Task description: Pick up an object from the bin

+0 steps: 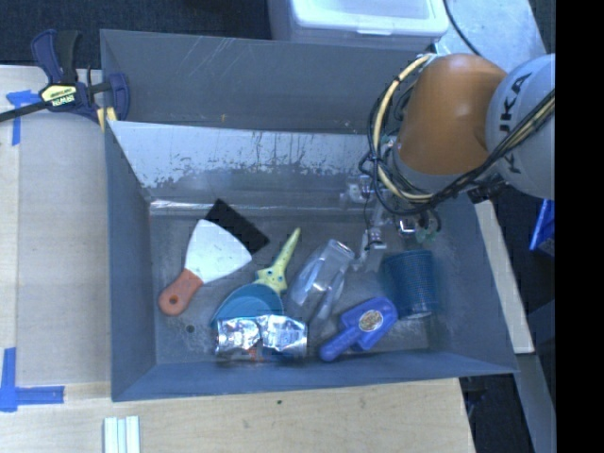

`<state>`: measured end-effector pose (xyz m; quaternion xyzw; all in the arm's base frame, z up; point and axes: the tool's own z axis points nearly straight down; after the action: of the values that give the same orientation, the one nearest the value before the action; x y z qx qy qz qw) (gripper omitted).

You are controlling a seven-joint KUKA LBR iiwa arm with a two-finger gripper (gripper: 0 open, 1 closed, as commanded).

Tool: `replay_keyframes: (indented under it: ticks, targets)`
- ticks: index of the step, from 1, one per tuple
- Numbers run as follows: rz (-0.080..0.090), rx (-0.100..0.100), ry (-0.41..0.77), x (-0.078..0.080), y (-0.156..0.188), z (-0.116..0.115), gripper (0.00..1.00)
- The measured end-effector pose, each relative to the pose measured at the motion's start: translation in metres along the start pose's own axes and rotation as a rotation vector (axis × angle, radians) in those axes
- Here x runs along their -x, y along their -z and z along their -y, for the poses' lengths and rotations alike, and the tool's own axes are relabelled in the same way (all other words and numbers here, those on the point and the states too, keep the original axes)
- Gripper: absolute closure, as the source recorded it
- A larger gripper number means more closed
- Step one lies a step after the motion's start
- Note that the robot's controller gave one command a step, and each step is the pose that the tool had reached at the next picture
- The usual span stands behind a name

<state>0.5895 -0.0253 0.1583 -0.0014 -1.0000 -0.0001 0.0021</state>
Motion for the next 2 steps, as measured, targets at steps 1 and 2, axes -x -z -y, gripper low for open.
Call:
replay_keyframes:
  ticks: [1,2]
  targets:
    - [0.008,-0.001,0.001,0.002,0.004,0.0,0.0]
    - [-0.001,0.004,0.454,0.011,-0.063,-0.035,0.0]
